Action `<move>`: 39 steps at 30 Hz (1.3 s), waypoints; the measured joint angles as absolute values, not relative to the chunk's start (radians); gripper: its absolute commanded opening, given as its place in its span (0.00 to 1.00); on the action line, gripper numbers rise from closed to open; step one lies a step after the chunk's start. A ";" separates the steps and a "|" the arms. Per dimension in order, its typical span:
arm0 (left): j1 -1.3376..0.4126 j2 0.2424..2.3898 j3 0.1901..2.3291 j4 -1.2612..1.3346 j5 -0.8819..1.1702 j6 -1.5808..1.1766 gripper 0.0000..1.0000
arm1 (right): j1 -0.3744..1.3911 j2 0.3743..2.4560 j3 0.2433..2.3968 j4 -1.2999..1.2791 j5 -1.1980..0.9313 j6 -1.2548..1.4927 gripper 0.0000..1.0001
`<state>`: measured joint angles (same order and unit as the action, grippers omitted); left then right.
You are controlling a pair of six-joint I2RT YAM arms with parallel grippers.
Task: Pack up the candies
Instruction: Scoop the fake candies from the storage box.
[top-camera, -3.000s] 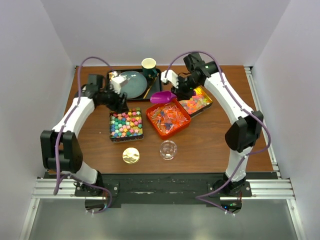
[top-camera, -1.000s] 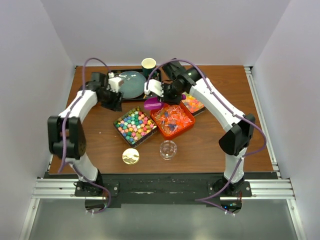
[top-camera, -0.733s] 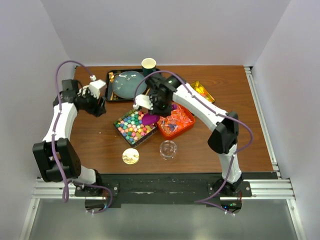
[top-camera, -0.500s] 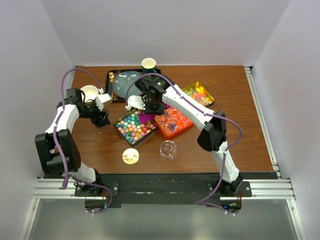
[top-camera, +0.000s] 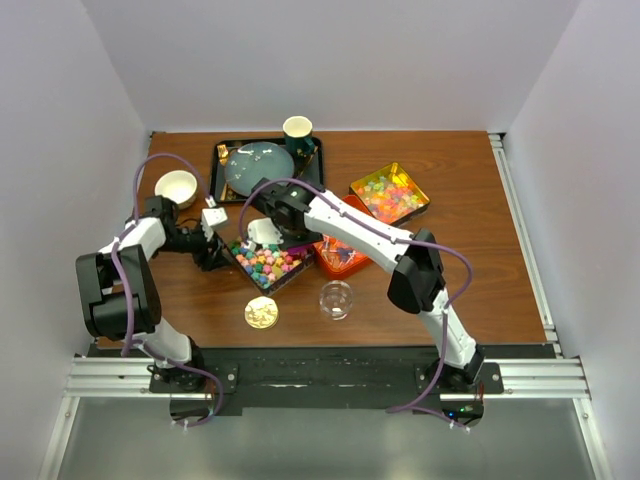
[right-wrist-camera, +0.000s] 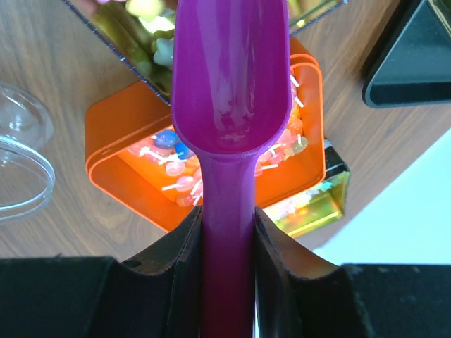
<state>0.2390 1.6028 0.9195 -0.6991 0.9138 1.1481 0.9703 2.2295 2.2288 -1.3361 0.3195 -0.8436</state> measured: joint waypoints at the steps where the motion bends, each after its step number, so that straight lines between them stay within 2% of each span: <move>1: 0.239 1.604 0.913 -0.694 0.917 1.149 0.62 | 0.976 2.230 2.222 -1.335 0.331 -0.848 0.00; 11: 0.239 1.624 0.912 -0.669 0.957 1.155 0.60 | 0.992 2.230 2.171 -1.332 0.437 -0.865 0.00; 39: 0.235 1.741 0.992 -0.838 1.074 1.241 0.48 | 1.025 2.379 2.262 -1.334 0.426 -0.673 0.00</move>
